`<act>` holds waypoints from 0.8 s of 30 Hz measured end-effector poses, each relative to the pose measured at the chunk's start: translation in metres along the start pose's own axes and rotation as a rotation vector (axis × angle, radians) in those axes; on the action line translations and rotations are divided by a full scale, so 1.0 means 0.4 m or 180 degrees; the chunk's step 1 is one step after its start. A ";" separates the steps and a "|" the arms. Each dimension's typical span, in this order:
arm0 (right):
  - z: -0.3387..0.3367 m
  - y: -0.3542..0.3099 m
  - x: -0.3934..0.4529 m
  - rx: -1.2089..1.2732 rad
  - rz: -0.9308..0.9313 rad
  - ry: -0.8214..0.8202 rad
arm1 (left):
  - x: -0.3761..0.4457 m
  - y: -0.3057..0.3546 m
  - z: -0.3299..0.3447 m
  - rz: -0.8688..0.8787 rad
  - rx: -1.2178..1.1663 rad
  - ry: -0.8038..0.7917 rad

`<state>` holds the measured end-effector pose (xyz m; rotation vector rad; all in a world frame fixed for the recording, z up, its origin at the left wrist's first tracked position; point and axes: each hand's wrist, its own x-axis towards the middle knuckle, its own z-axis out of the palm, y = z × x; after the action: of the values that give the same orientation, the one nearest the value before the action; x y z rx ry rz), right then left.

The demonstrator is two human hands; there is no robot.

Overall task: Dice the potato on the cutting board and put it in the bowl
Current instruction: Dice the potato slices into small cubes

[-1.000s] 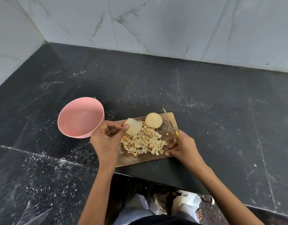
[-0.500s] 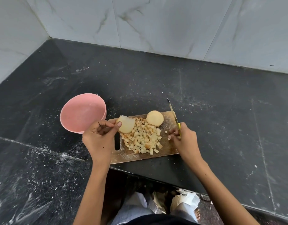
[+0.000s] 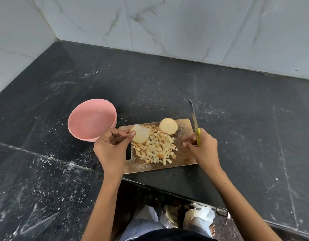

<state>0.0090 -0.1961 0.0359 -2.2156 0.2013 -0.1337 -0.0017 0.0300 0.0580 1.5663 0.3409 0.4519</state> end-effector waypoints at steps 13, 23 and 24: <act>-0.064 0.035 -0.027 0.0628 0.0591 -0.0069 | -0.029 0.006 0.104 -0.0202 0.0594 -0.1108; -0.113 0.090 -0.079 0.0436 0.0893 -0.0585 | -0.070 -0.054 0.304 0.0410 0.1812 -0.1938; -0.114 0.091 -0.083 0.0394 0.0897 -0.0630 | -0.072 -0.053 0.303 0.0584 0.2022 -0.1922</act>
<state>-0.0346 -0.2472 0.0338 -2.0384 0.3815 0.2213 0.0331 -0.0890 0.0329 2.2711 -0.1506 -0.0227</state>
